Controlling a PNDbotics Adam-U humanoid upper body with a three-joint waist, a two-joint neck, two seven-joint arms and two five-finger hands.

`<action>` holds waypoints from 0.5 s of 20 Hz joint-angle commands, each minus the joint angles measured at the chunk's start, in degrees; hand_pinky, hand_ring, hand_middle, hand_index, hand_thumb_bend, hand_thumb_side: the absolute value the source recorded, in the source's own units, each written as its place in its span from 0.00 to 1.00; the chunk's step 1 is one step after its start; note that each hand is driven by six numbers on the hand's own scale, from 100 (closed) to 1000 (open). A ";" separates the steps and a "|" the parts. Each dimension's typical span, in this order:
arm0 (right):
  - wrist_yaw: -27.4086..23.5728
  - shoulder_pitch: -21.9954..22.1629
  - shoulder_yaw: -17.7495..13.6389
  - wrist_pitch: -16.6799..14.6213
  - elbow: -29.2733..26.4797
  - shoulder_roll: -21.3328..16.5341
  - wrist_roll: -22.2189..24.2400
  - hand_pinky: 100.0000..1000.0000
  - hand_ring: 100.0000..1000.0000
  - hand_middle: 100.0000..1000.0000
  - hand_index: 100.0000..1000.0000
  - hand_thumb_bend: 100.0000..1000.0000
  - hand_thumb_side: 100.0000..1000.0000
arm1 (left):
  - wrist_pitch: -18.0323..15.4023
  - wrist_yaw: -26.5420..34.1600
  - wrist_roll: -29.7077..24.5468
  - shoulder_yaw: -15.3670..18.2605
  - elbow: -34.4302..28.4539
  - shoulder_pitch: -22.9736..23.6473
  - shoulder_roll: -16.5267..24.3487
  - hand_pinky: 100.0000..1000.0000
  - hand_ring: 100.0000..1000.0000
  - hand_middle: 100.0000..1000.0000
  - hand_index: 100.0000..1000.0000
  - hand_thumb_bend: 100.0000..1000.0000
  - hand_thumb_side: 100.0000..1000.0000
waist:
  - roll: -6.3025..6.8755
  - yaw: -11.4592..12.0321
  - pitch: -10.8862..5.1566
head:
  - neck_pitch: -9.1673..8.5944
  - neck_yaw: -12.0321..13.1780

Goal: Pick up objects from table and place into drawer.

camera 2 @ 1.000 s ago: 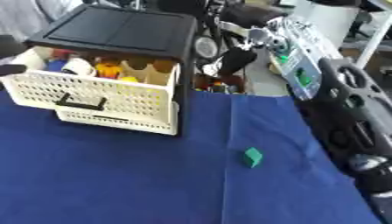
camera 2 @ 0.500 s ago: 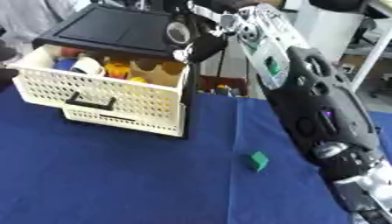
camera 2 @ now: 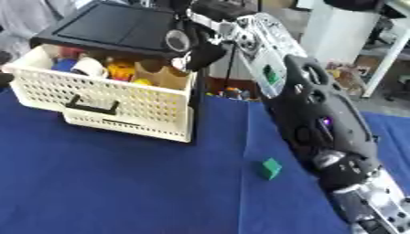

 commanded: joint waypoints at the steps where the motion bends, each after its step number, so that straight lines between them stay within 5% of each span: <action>1: 1.03 -1.27 -0.54 -0.18 0.95 0.01 -0.58 0.18 0.37 0.36 0.68 0.00 0.39 | -0.05 0.24 -0.27 -0.11 -0.75 -1.03 0.06 0.74 0.81 0.66 0.78 0.41 0.85 | 0.34 0.16 -0.88 | -1.00 -0.26; 10: 1.09 -1.15 -0.51 -1.42 1.65 0.55 -0.65 0.22 0.42 0.47 0.83 0.00 0.54 | 0.01 0.35 -0.34 -0.08 -0.75 -0.96 -0.13 0.74 0.81 0.66 0.78 0.40 0.85 | 0.18 0.10 -0.45 | -1.07 -0.17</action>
